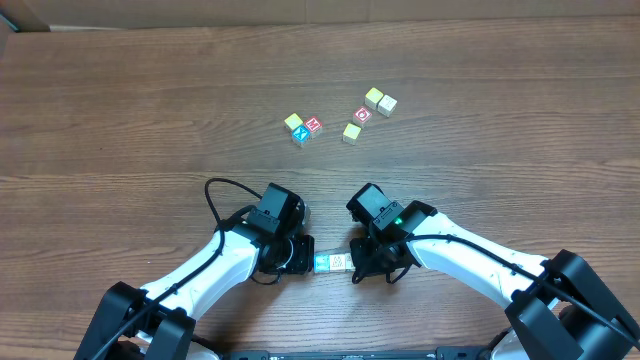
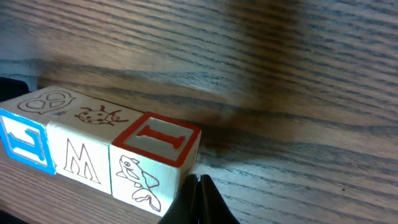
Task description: Flip 5 blocks
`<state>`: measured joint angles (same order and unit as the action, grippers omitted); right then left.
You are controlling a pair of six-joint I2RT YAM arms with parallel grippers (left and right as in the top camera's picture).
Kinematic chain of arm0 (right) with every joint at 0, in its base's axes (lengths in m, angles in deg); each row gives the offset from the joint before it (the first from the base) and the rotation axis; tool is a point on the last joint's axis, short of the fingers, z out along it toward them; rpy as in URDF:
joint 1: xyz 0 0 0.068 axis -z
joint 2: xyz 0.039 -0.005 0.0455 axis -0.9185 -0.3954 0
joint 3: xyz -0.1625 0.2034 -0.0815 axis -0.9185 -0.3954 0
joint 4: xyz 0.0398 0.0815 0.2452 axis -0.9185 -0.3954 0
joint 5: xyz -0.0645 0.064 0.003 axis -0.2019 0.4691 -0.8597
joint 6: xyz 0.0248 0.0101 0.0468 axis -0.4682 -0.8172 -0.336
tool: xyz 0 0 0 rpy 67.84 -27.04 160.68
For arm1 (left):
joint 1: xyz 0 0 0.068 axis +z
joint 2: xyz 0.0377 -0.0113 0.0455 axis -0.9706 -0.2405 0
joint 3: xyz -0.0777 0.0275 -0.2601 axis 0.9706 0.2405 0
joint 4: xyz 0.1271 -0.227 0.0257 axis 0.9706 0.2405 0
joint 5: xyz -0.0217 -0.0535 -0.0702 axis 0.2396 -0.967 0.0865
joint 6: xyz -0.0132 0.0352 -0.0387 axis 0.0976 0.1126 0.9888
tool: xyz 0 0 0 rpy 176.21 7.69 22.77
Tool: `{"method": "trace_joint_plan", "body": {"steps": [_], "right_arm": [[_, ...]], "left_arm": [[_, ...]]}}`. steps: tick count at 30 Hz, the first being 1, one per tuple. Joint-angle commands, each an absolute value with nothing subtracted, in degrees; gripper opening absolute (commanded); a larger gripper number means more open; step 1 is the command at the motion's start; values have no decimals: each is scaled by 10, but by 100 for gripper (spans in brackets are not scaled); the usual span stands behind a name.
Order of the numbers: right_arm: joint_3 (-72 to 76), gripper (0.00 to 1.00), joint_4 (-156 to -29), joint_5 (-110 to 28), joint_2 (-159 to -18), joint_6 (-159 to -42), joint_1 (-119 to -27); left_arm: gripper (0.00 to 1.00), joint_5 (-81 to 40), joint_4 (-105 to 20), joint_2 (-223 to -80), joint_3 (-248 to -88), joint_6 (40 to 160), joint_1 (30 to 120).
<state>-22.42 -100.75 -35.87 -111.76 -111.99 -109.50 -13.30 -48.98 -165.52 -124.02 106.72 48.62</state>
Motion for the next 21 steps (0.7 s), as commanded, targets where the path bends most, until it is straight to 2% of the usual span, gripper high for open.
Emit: {"method": "trace_joint_plan", "body": {"steps": [1,7,15,21], "right_arm": [[-227,4,-999,-346,-1120,-1121,-1099],[-227,4,-999,-326,-1120,-1136,-1099],[-227,4,-1025,-313,-1120,-1282,-1099],[-227,4,-1026,-294,-1120,-1333,-1099]], "left_arm": [[4,-149,-504,-1660,-1237,1094,474],[4,-151,-504,-1660,-1237,1096,474],[4,-151,-500,-1660,-1237,1087,474],[4,-150,-497,-1661,-1237,1066,470]]}}
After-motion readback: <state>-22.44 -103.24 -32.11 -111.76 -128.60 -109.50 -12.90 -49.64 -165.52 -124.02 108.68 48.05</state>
